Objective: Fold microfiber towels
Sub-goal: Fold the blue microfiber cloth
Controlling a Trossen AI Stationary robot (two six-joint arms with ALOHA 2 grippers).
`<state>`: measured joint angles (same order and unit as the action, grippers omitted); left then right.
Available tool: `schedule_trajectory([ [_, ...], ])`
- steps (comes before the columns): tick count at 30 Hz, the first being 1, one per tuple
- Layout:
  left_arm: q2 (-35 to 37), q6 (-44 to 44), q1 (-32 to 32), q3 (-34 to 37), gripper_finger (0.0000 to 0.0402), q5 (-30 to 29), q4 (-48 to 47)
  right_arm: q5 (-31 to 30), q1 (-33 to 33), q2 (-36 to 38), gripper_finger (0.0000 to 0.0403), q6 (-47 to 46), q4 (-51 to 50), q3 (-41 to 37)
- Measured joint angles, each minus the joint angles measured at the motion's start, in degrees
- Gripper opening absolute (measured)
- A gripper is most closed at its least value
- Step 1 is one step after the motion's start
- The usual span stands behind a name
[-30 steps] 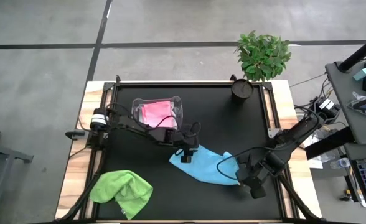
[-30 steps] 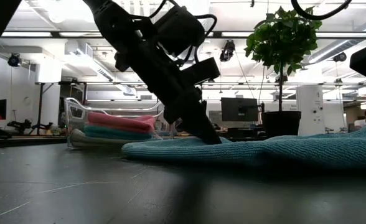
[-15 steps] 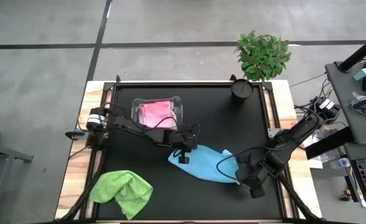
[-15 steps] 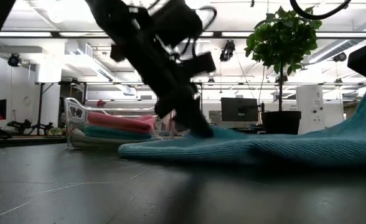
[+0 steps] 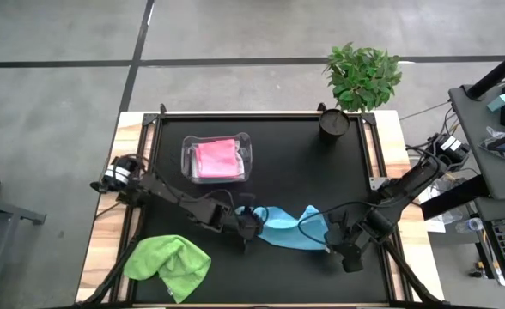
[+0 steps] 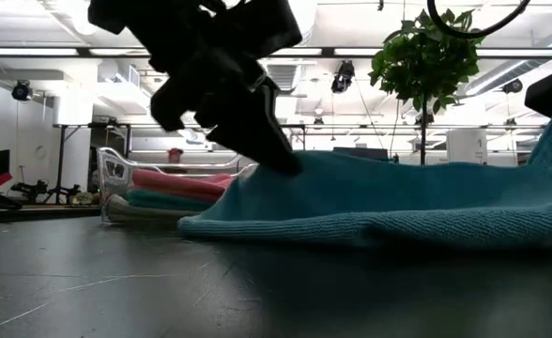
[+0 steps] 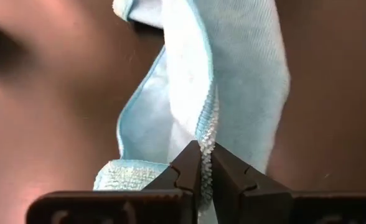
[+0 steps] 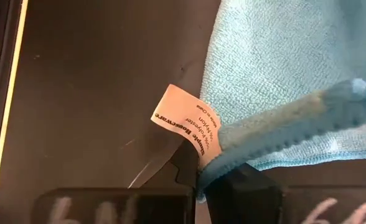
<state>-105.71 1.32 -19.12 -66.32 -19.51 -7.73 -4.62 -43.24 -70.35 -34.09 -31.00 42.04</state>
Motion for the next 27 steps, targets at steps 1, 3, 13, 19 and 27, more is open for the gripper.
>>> schedule_trajectory([
  [1, 0.0, -1.29, -0.27, 0.0, 0.0013, 0.99, 0.38, 0.0, 0.0, -0.06, 0.0008, 0.0, 0.1, 0.0],
  [3, 0.0, -3.28, -0.79, 0.01, 0.0015, 3.09, 1.24, 0.0, 0.0, -0.06, 0.0008, -0.06, 0.0, -0.1],
  [13, -5.89, -7.7, -5.08, -0.35, 0.0134, 7.1, 3.06, -4.21, 0.0, -0.31, 0.0008, -2.6, -0.01, -0.76],
  [19, -3.43, -9.55, -6.07, -0.55, 0.0184, 2.69, -2.69, -4.45, 0.0, -1.74, 0.0008, -2.55, 0.05, -1.07],
  [27, 2.7, -2.27, -3.08, -0.85, 0.0187, -3.65, -7.64, -4.48, 0.0, -3.8, 0.0008, -2.71, 0.24, -1.18],
])
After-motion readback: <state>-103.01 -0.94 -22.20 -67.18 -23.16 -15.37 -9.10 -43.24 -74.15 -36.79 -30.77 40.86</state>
